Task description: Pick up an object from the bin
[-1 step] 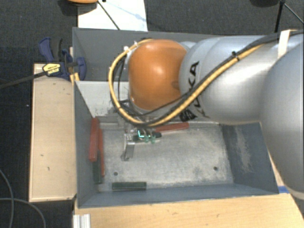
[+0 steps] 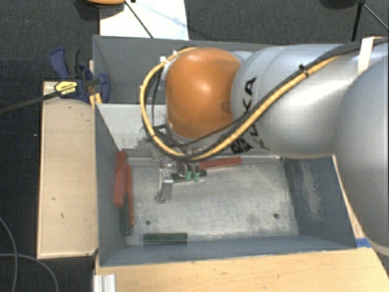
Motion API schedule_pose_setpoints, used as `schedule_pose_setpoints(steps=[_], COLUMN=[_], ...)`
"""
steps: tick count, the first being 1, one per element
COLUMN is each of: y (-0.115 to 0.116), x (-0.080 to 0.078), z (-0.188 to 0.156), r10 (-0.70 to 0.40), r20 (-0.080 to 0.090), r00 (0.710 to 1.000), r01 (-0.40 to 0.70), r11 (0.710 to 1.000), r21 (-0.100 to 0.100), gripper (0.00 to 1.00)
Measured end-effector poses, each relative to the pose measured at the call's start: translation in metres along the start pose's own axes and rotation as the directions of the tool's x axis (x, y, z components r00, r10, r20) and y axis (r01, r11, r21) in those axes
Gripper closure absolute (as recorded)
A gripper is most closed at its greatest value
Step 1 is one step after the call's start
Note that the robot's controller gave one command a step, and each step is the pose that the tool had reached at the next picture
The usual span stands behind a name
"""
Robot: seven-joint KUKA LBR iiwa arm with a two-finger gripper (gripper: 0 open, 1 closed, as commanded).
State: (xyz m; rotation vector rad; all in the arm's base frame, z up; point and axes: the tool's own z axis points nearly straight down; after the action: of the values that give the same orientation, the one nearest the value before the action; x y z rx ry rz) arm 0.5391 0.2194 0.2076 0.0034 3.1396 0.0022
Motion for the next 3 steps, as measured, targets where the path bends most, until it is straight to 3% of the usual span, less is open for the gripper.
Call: schedule_pose_setpoints(steps=[1, 2, 3], y=[-0.025, -0.038, -0.094], x=[-0.021, -0.028, -0.028], z=[0.042, 0.119, 0.099], r10=[-0.043, -0.046, -0.118], r20=[0.009, 0.004, -0.011], r00=[0.999, 0.999, 0.993], r01=[0.043, 0.046, 0.118], r11=[0.999, 0.999, 0.993], r21=[-0.003, -0.001, 0.0], gripper=[0.0, 0.0, 0.0])
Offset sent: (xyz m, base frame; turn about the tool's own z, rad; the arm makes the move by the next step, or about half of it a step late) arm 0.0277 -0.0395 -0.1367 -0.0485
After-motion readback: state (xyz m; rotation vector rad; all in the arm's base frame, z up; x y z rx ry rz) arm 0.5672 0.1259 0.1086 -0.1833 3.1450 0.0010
